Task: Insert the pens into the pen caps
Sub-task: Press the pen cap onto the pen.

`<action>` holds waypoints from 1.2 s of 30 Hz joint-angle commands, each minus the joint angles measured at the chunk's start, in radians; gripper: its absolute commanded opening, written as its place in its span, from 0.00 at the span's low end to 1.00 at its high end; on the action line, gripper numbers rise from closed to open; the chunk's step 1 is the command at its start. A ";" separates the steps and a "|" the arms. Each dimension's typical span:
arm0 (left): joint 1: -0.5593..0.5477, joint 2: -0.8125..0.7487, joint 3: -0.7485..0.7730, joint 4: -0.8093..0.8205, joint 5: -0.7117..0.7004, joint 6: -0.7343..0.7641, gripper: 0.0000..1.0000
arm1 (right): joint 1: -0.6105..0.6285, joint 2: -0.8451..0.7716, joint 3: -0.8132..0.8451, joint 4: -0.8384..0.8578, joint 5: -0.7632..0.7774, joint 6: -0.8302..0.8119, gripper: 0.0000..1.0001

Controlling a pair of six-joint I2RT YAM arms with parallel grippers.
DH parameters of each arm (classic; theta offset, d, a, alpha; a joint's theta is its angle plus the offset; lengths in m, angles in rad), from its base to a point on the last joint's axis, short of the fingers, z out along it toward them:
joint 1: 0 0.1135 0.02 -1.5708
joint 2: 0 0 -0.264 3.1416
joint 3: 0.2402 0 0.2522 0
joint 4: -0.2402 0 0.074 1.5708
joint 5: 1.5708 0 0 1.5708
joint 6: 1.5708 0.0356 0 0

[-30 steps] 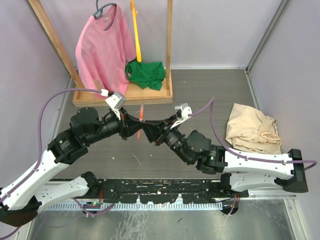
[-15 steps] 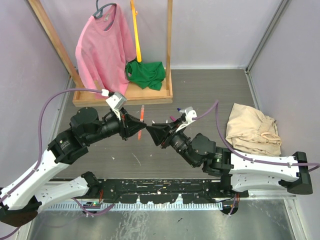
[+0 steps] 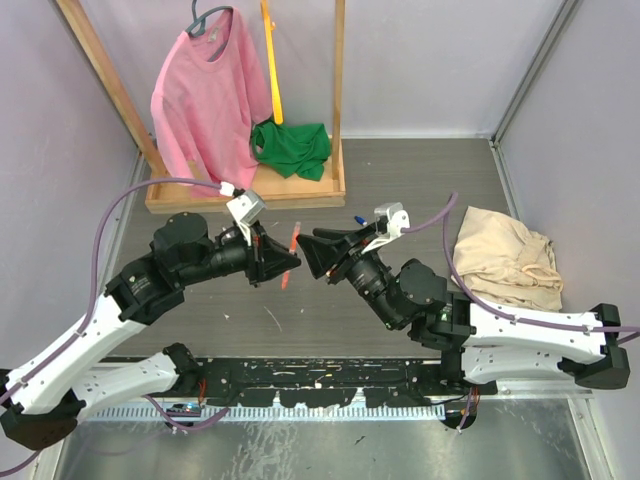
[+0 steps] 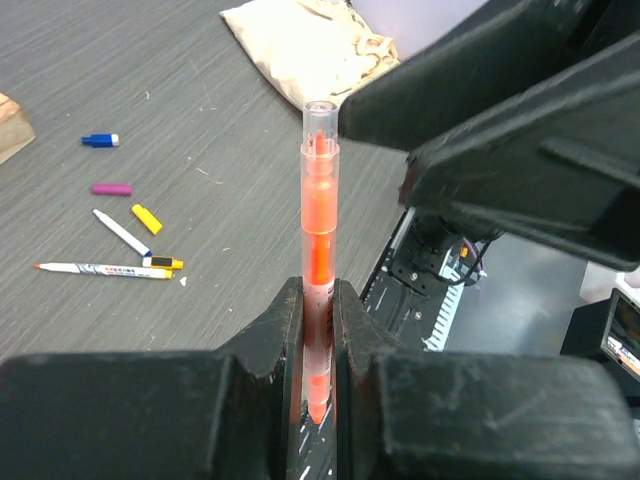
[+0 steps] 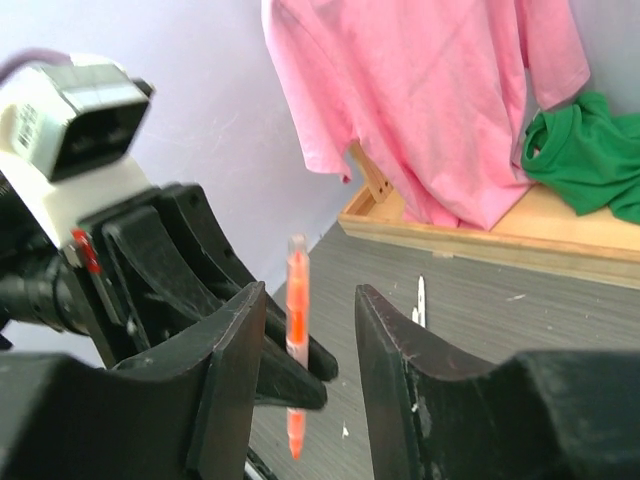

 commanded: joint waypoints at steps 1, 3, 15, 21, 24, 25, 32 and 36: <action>0.004 0.004 -0.002 0.030 0.064 0.017 0.00 | 0.003 0.015 0.080 0.084 0.043 -0.035 0.47; 0.003 0.009 -0.003 0.030 0.080 0.019 0.00 | 0.000 0.025 0.096 0.080 0.059 -0.033 0.48; 0.005 0.012 -0.008 0.024 0.106 0.032 0.00 | -0.153 0.074 0.153 -0.052 -0.178 0.128 0.47; 0.004 0.017 -0.006 0.022 0.097 0.034 0.00 | -0.176 0.087 0.161 -0.085 -0.255 0.157 0.45; 0.005 0.020 -0.006 0.022 0.095 0.034 0.00 | -0.186 0.084 0.159 -0.090 -0.292 0.164 0.44; 0.004 0.022 -0.006 0.023 0.095 0.034 0.00 | -0.188 0.082 0.162 -0.098 -0.294 0.167 0.43; 0.004 0.026 -0.006 0.025 0.092 0.035 0.00 | -0.194 0.072 0.154 -0.131 -0.289 0.174 0.28; 0.004 0.023 -0.002 0.025 0.083 0.033 0.00 | -0.196 0.070 0.145 -0.144 -0.281 0.178 0.11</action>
